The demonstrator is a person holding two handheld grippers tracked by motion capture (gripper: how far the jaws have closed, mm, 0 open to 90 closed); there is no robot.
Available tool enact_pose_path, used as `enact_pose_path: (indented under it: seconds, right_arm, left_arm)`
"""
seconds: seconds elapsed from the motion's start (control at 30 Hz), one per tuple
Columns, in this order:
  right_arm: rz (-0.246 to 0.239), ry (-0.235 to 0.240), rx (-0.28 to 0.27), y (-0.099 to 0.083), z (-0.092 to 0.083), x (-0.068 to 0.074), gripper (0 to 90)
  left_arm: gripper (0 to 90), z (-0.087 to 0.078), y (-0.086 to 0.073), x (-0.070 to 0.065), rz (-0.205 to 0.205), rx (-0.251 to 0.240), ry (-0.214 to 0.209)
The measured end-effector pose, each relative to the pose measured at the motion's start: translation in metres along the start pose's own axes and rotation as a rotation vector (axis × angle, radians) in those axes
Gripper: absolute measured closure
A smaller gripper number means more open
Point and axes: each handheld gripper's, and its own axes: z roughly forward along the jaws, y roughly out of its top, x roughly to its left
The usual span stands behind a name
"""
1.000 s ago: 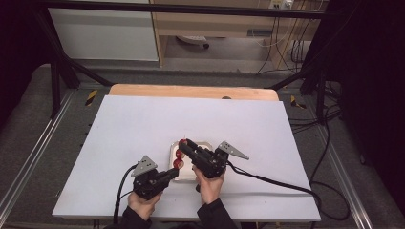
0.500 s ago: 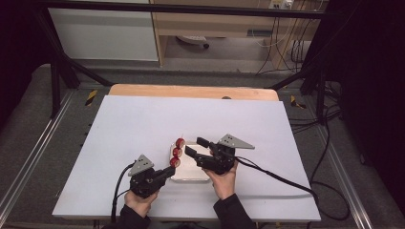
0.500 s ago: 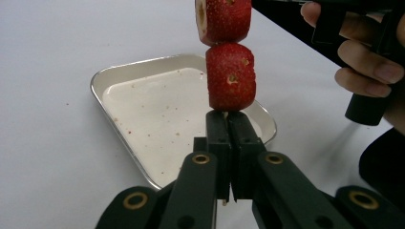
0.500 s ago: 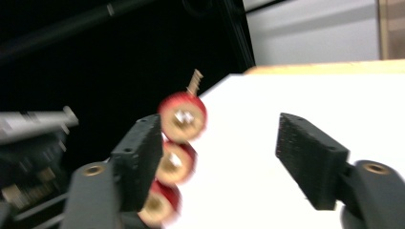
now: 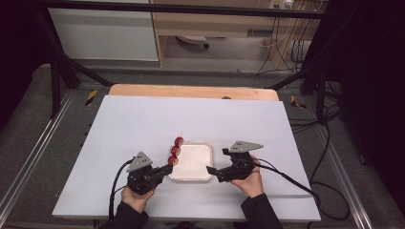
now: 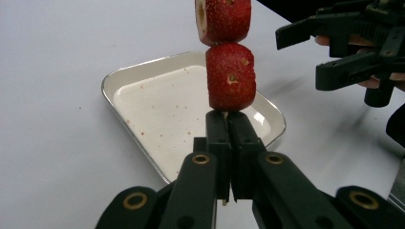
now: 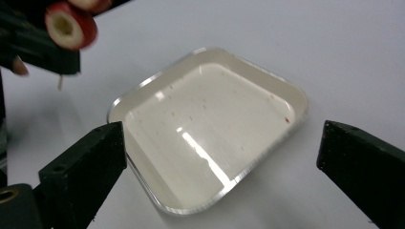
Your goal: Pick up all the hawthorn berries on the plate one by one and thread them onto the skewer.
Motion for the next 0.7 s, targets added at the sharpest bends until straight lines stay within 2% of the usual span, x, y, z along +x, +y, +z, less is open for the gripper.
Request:
enact_pose_path:
  seconds: [0.07, 0.13, 0.23, 0.33, 0.53, 0.6, 0.7]
  right_arm:
    - [0.0, -0.017, 0.022, -0.006, -0.005, -0.006, 0.8]
    - [-0.002, -0.019, 0.025, -0.012, -0.01, -0.012, 1.0]
    - [-0.015, -0.054, 0.039, -0.02, -0.018, -0.02, 0.6]
    - [-0.019, -0.069, 0.054, -0.029, -0.026, -0.028, 0.4]
    - [0.001, -0.091, 0.049, -0.043, -0.041, -0.038, 0.3]
    - [0.01, -0.092, 0.061, -0.046, -0.046, -0.041, 0.3]
    - [0.019, -0.095, 0.049, -0.048, -0.05, -0.042, 0.3]
  left_arm:
    - [88.1, 0.0, 0.003, 0.001, 0.009, 0.013, 0.0]
    - [88.1, 0.0, 0.007, 0.002, 0.018, 0.027, 0.0]
    - [88.0, 0.002, 0.015, 0.005, 0.016, 0.035, 0.003]
    - [88.0, 0.003, 0.023, 0.007, 0.031, 0.049, 0.008]
    - [87.9, 0.007, 0.035, 0.008, 0.06, 0.076, 0.007]
    - [87.9, 0.013, 0.04, 0.008, 0.072, 0.107, 0.014]
    - [87.9, 0.018, 0.043, 0.008, 0.087, 0.131, 0.017]
